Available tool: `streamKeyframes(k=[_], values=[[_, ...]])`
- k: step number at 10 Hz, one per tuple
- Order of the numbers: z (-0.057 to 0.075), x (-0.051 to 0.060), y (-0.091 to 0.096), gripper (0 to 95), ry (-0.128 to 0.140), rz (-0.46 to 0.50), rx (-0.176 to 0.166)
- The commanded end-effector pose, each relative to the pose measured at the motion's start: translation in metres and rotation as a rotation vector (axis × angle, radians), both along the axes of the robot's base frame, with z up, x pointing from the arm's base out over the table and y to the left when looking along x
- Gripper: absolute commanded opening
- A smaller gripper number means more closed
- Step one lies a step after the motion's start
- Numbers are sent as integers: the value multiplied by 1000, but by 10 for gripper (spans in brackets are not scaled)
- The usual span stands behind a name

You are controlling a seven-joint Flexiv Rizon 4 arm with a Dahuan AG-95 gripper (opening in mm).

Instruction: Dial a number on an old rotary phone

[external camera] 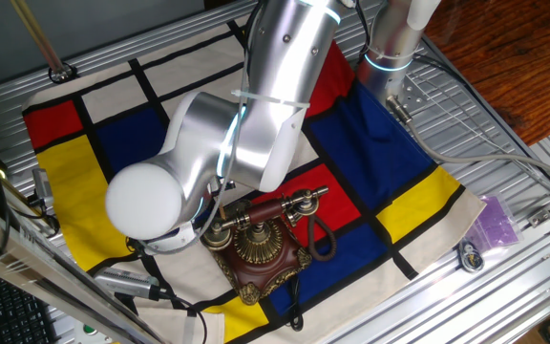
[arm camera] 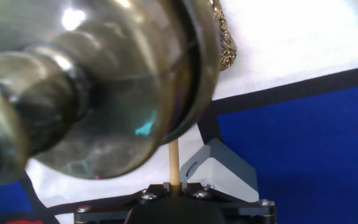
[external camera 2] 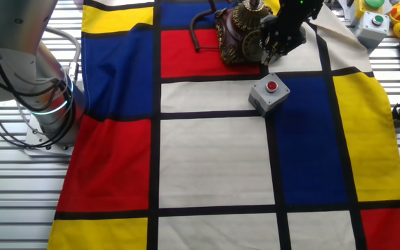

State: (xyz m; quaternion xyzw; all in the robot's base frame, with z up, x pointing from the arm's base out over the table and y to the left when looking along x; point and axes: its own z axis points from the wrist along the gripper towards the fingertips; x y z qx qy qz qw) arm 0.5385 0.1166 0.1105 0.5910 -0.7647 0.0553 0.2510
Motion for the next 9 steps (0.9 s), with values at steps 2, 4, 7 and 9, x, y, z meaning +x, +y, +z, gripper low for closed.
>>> streamKeyframes(k=[2,4,7,9], values=[[-1,0,-1,0,0,-18,-2],[-2,-1,-1,0,-1,-30,-4],[-3,-1,-2,0,3,-37,-4],[-3,-1,-3,0,4,-35,-5]])
